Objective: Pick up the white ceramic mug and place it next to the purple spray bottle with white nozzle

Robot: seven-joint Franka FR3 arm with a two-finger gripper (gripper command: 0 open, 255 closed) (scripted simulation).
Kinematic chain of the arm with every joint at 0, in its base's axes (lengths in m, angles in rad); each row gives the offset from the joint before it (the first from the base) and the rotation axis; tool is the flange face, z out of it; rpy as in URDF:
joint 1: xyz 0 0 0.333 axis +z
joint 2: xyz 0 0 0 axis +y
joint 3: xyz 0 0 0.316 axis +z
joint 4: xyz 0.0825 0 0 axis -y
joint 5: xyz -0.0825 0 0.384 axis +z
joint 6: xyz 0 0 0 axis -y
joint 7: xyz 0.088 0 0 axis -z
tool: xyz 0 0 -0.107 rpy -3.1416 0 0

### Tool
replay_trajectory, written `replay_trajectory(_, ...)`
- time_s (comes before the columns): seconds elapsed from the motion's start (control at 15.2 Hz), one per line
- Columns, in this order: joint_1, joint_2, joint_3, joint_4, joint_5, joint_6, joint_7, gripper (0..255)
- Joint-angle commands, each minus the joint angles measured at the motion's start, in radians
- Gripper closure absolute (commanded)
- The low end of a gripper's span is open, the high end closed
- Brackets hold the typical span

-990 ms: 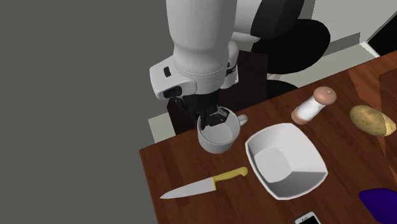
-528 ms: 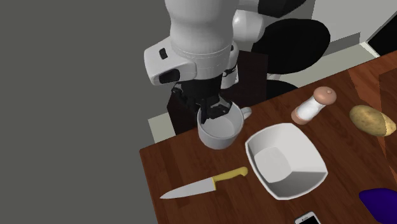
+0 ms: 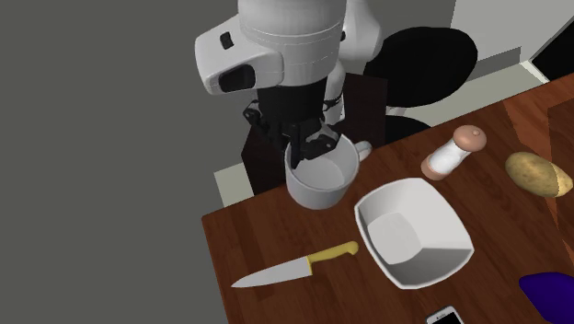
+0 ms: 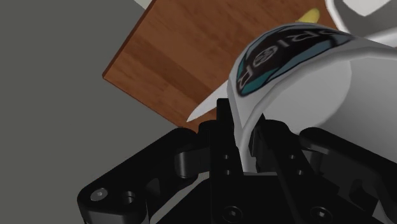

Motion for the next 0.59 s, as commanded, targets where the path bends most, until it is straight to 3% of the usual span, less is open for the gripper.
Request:
replay_trajectory(0.0,0.0,0.003,-0.001,0.03,0.0,-0.027,0.0,255)
replay_trajectory(0.4,0.0,0.021,-0.001,0.126,0.0,-0.105,0.002,255)
replay_trajectory(0.53,0.017,0.013,0.034,0.117,0.007,-0.103,0.051,255)
